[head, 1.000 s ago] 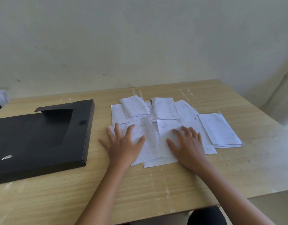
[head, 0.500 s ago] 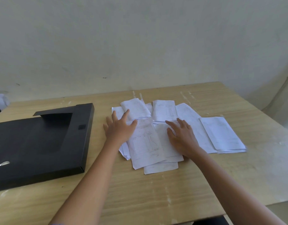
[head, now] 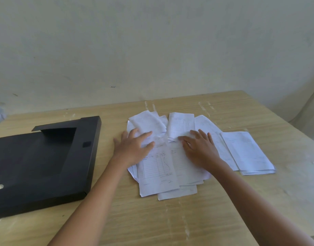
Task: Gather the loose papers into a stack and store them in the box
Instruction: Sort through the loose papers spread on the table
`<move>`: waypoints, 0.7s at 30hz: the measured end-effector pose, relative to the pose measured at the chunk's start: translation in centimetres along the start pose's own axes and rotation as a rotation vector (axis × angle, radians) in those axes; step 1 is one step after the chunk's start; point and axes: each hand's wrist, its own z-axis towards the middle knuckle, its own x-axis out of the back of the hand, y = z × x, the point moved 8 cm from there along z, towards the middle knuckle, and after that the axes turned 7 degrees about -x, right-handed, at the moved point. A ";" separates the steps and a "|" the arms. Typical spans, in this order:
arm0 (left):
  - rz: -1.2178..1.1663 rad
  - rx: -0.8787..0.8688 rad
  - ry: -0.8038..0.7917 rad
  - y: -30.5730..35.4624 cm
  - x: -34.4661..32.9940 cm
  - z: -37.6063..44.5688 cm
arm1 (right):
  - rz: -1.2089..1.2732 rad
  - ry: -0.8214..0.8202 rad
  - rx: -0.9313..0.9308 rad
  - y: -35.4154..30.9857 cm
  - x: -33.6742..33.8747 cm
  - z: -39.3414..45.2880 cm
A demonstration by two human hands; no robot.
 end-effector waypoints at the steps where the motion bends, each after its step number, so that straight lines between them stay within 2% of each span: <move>1: 0.027 0.011 -0.018 0.1 -0.3 -0.1 | 0.017 0.024 0.005 0.3 0.4 -0.1; 3: 0.046 0.046 0.048 0.8 0.0 -0.1 | 0.043 0.138 0.010 1.2 2.1 -0.7; 5: 0.099 -0.002 0.181 3.2 0.9 0.0 | 0.071 0.276 -0.024 3.1 4.4 -1.8; 7: 0.115 -0.091 0.290 6.4 1.4 0.3 | 0.153 0.339 -0.170 6.5 6.1 -3.0; 9: 0.068 -0.143 0.318 9.2 1.4 1.2 | 0.146 0.331 -0.380 10.5 7.0 -4.2; 12: 0.031 -0.135 0.266 11.9 0.7 2.9 | 0.026 0.193 -0.580 14.0 7.4 -5.5; 16: 0.062 -0.021 0.029 13.7 -1.5 4.2 | 0.022 0.139 -0.563 15.0 7.6 -4.9; 21: 0.082 -0.054 0.009 16.9 -2.1 4.0 | 0.067 0.111 -0.593 15.0 7.9 -4.4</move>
